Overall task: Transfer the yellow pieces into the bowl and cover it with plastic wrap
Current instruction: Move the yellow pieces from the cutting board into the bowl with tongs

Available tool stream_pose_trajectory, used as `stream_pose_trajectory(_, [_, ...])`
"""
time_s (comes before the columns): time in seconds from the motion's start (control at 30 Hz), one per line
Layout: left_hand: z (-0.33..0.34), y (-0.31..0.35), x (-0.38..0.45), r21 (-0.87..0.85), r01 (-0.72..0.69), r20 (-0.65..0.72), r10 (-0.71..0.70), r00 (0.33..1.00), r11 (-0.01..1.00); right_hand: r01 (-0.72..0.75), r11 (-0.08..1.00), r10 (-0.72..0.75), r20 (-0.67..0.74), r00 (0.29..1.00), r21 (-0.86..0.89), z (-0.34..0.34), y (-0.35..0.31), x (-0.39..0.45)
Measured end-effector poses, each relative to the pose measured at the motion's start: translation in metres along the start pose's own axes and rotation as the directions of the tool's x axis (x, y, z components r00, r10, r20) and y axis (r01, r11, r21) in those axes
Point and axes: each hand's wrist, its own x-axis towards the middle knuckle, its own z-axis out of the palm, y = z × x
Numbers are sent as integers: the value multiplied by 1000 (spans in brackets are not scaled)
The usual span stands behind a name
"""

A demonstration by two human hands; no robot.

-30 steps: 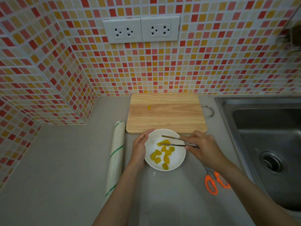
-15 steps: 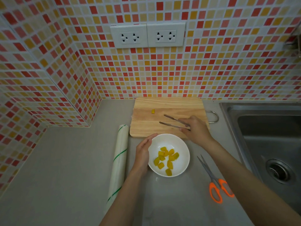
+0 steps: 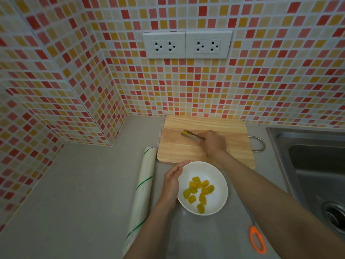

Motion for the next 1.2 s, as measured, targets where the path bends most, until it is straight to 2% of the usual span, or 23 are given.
stream_pose_trajectory(0.17, [-1,-1,0,-4,-10,3,10,1000,1000,3,995,2,-51,999,96,-6,5,-15])
stream_pose_trajectory(0.33, [-3,-7,5,12,-36,6,36,999,999,191,946,-149,-170,974,261,-34,27,-72])
stream_pose_trajectory(0.53, [-5,-10,7,14,-41,5,40,999,999,238,922,-171,-229,958,306,-57,57,-129])
stream_pose_trajectory(0.63, [-4,-10,7,34,-50,11,49,999,998,276,918,-223,-205,953,284,-60,67,-158])
stream_pose_trajectory(0.77, [-4,-9,7,40,-47,7,47,999,998,291,926,-285,-57,957,241,-58,79,-186])
stream_pose_trajectory(0.83, [-4,-9,6,35,-50,6,50,999,998,266,936,-271,-8,962,231,-59,82,-191])
stream_pose_trajectory(0.93, [-2,-7,4,42,-55,2,55,998,998,221,942,-222,-22,975,253,-66,81,-193])
stream_pose_trajectory(1.07, [-2,-4,2,40,-45,4,45,999,998,177,935,-146,-122,982,308,-69,80,-176])
stream_pose_trajectory(1.2, [-6,-1,3,63,0,16,-1,1000,998,16,957,45,-202,978,288,-59,76,-139])
